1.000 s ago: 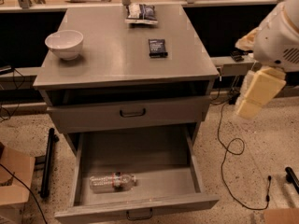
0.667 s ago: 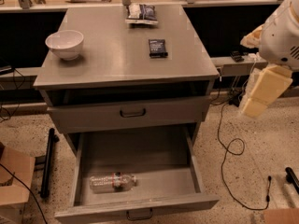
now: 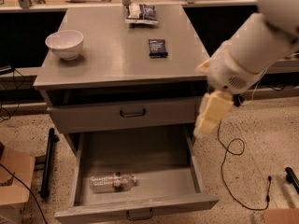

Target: Pick water bottle from middle drawer and place on counter

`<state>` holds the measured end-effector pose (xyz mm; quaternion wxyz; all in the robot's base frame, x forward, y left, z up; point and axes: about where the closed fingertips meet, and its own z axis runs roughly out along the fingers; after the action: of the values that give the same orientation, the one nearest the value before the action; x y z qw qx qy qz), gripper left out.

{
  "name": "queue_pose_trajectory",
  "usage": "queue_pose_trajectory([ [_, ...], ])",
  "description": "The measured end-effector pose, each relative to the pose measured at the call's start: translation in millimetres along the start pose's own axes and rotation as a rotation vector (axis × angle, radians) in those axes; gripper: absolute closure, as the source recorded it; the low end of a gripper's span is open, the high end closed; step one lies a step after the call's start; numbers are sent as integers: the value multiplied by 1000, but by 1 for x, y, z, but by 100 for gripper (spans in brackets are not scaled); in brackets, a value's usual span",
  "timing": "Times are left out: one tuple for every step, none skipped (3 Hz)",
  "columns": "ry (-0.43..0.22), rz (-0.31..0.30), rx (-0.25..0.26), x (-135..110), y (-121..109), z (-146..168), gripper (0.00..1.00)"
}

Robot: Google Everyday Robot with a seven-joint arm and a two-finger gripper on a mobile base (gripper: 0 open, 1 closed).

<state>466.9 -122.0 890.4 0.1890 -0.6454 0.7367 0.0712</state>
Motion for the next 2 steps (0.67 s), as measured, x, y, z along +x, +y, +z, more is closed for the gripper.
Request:
queue_pose_trajectory([
  [-65,-47,-57,-20,7,55,0],
  [-61,-48,-58,-21,7,60,0],
])
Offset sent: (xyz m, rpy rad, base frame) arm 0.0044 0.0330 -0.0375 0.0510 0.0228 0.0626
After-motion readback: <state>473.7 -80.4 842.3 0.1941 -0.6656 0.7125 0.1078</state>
